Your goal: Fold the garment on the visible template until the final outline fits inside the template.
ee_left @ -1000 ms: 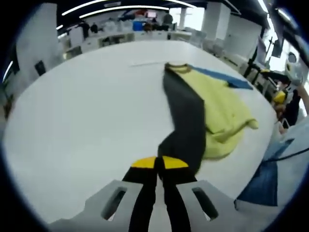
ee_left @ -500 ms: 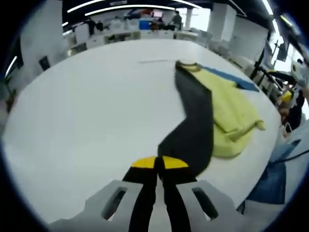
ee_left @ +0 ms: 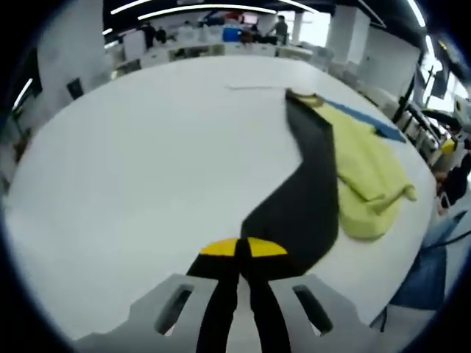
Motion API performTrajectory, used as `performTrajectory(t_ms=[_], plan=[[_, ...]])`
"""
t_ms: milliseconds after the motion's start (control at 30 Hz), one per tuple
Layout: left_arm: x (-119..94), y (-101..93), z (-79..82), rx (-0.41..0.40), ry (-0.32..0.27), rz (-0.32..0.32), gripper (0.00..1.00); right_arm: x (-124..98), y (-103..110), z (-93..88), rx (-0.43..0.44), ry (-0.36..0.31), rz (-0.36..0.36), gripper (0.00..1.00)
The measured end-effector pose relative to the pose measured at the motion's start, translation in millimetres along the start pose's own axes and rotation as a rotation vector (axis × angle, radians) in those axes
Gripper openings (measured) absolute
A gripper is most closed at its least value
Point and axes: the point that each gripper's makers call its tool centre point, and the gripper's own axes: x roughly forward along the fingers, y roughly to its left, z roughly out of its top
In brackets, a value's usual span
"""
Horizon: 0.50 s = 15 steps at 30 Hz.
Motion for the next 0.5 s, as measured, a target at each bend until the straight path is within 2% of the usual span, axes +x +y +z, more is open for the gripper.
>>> performTrajectory(t_ms=[167,500], plan=[[2,17.8,-0.9,-0.012,-0.007,0.043,0.00,-2,-7,-3.6,-0.003,0.013,-0.013,1.00],[4,29.6,1.8,-0.042,-0.029,0.066,0.00,5,-13,3.8,0.006,-0.005,-0.024,1.00]])
